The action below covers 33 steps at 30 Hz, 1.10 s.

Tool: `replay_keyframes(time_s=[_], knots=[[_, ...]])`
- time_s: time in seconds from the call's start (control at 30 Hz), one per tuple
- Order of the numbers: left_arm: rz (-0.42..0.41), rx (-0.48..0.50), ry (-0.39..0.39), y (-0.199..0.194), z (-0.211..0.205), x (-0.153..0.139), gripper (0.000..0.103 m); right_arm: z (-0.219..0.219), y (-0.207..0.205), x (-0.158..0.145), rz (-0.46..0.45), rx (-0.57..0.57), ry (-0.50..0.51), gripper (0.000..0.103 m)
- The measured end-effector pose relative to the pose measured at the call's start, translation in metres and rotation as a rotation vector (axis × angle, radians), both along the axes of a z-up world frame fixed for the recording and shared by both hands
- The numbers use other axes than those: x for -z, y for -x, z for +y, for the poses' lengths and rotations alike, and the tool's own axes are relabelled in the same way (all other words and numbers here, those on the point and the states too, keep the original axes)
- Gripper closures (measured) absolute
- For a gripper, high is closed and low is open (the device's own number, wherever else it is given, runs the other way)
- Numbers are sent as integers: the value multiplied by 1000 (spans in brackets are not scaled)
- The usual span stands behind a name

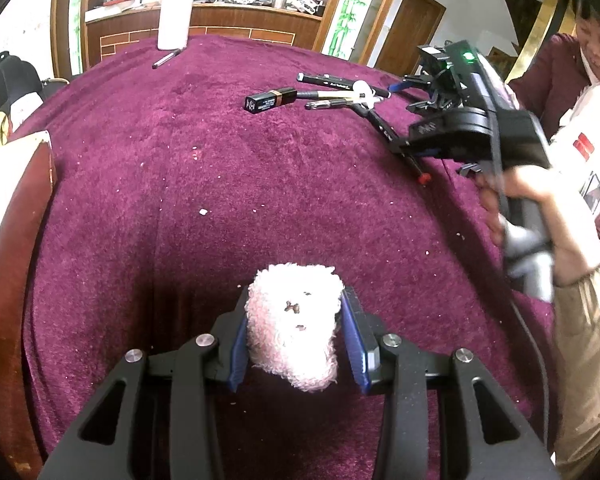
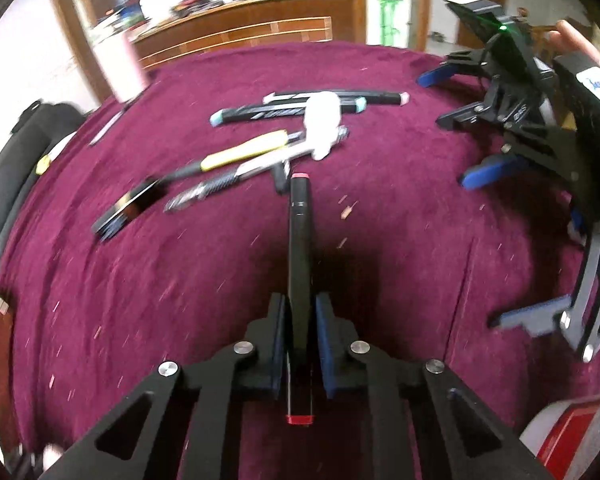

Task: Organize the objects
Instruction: 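Grasp the red-capped black marker with the right gripper and lift it, then carry the pink puff and red-capped marker over to the white tray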

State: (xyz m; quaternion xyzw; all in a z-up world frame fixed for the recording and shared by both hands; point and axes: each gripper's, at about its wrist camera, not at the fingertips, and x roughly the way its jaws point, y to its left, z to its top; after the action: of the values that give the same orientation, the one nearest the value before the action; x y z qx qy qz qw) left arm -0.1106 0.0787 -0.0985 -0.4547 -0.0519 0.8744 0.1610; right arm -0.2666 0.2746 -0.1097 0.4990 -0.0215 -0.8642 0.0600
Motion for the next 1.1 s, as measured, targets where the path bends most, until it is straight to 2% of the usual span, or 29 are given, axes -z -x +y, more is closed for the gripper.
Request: replay_keyframes(time_s=[0.23,0.33,0.57,0.83,1.1], knots=[[10,0,68,-2,9,-1,64,-30,-45,1,10,-146,-16,88],[4,-10,76,-1,10,-1,64,-33,-51,0,8,-180,36,88],[-39,-43,8,2,0,-3,64,-31,-77,-18,45,-210,130,88],[-30,-47,-7,-12,-8,-9,64,-47,-103,-28,68,-233,132,88],[13,-66,-29,-24,-23,-29,64,-60,-119,-41,98,-262,133,88]])
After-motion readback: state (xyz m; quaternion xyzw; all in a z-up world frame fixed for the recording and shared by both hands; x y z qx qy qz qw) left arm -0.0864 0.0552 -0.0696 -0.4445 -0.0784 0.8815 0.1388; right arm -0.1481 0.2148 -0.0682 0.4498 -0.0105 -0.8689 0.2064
